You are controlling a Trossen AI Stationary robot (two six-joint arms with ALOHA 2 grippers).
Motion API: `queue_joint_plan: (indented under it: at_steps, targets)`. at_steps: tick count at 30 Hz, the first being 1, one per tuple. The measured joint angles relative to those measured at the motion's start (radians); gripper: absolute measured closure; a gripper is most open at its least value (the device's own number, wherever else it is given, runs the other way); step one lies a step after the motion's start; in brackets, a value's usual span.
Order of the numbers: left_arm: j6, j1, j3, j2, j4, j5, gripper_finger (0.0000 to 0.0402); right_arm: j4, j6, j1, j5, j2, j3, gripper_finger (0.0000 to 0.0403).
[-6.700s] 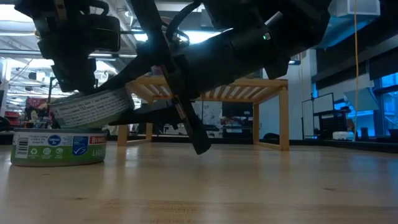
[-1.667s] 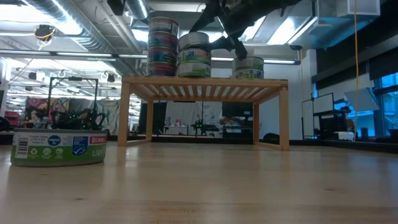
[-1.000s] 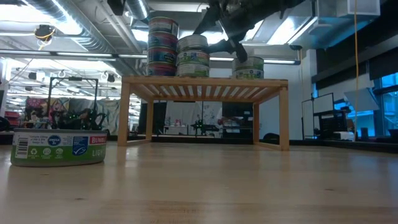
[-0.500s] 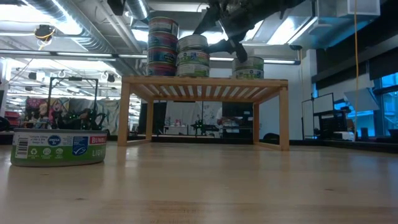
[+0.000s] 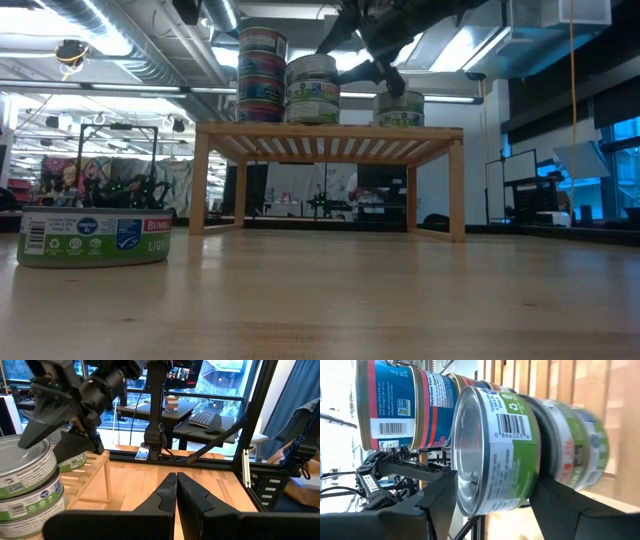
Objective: Stack canned seafood by type on shelf
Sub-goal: Stack the green tuna can on top of the other green tuna can on the shelf
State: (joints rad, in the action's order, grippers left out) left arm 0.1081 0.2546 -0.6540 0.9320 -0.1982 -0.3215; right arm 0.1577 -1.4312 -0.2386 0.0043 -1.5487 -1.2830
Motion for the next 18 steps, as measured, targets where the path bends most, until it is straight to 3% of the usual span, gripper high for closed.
queue_joint_plan:
  at_steps: [6, 18]
  targets:
    - [0.007, 0.0, 0.0, 0.0, 0.0, 0.0, 0.0394, 0.076, 0.027, 0.0, 0.068, 0.037, 0.0, 0.0166]
    - [0.019, 0.0, -0.001, 0.0, 0.0, 0.0, 0.0394, 0.083, 0.031, 0.0, 0.072, 0.041, 0.0, 0.0166]
